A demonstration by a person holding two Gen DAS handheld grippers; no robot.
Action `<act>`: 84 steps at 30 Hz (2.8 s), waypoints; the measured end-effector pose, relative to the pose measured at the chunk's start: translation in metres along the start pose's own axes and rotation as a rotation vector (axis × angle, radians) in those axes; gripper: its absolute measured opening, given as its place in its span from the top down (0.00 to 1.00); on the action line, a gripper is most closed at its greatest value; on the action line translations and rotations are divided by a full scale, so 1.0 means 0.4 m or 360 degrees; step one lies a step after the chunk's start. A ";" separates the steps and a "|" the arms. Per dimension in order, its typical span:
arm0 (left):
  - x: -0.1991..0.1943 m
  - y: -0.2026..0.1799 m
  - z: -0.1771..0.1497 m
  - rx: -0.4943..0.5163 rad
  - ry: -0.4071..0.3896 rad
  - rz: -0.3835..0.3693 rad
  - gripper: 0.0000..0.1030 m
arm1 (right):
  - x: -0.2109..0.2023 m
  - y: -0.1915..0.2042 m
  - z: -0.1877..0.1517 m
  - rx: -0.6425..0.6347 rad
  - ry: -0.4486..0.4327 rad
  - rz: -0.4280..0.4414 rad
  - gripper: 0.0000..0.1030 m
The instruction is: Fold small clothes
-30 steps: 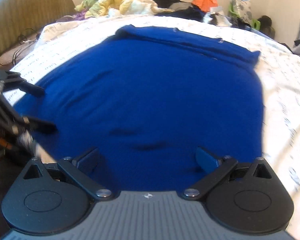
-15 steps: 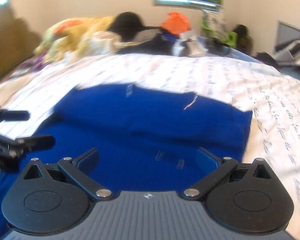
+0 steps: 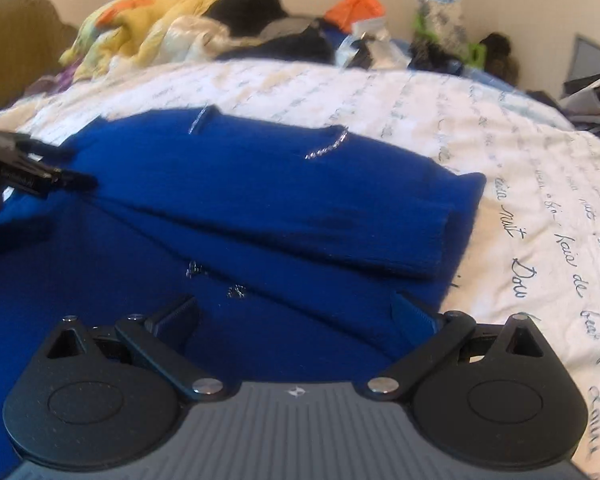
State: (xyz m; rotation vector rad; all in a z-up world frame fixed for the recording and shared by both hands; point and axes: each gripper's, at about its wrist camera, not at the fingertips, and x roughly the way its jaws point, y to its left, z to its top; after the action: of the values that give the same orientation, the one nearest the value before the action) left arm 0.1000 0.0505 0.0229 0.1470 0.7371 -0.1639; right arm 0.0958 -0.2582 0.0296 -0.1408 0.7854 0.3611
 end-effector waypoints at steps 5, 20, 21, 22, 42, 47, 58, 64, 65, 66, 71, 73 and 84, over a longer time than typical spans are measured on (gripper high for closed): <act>0.046 -0.091 0.081 0.0119 -0.0109 0.0004 0.00 | -0.029 0.037 0.106 0.0107 -0.0290 0.0149 0.00; 0.159 -0.043 0.066 -0.0093 -0.0075 0.0018 0.00 | 0.123 0.038 0.118 0.0135 -0.0135 -0.0028 0.00; 0.160 -0.042 0.066 -0.0094 -0.0074 0.0013 0.00 | 0.111 0.031 0.122 0.0156 -0.0170 0.0005 0.00; 0.161 -0.041 0.066 -0.0095 -0.0074 0.0012 0.00 | 0.110 0.041 0.128 0.0147 -0.0195 0.0048 0.00; 0.108 -0.031 0.050 -0.0176 -0.0127 0.0263 0.00 | 0.157 0.022 0.099 0.0121 -0.0176 -0.0053 0.00; -0.137 0.069 -0.081 -0.0526 -0.0211 -0.0126 0.00 | -0.080 -0.044 -0.009 0.0559 -0.0203 0.0255 0.00; -0.396 0.160 -0.401 -0.0756 0.0045 -0.0312 0.00 | -0.337 -0.147 -0.407 0.1227 -0.0025 0.0725 0.00; -0.441 0.158 -0.459 -0.0794 0.0125 -0.0670 0.00 | -0.355 -0.149 -0.475 0.1391 0.0080 0.1135 0.00; -0.441 0.164 -0.471 -0.0852 0.0159 -0.0774 0.00 | -0.354 -0.140 -0.478 0.1380 0.0125 0.1193 0.00; -0.441 0.168 -0.484 -0.0916 0.0191 -0.0861 0.00 | -0.357 -0.128 -0.478 0.1343 0.0156 0.1209 0.00; -0.430 0.206 -0.548 -0.1231 0.0291 -0.1130 0.00 | -0.380 -0.068 -0.477 0.1199 0.0265 0.1189 0.00; -0.443 0.218 -0.555 -0.1262 0.0300 -0.1080 0.00 | -0.392 -0.043 -0.478 0.1116 0.0272 0.1148 0.00; -0.428 0.165 -0.551 -0.1226 0.0417 -0.1213 0.01 | -0.385 -0.020 -0.482 0.1119 0.0293 0.1132 0.00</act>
State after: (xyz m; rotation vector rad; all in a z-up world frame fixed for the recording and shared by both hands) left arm -0.1560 0.1735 -0.0172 -0.8735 1.0432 -0.5766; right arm -0.1296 -0.3558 0.0040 0.7938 1.0917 0.7228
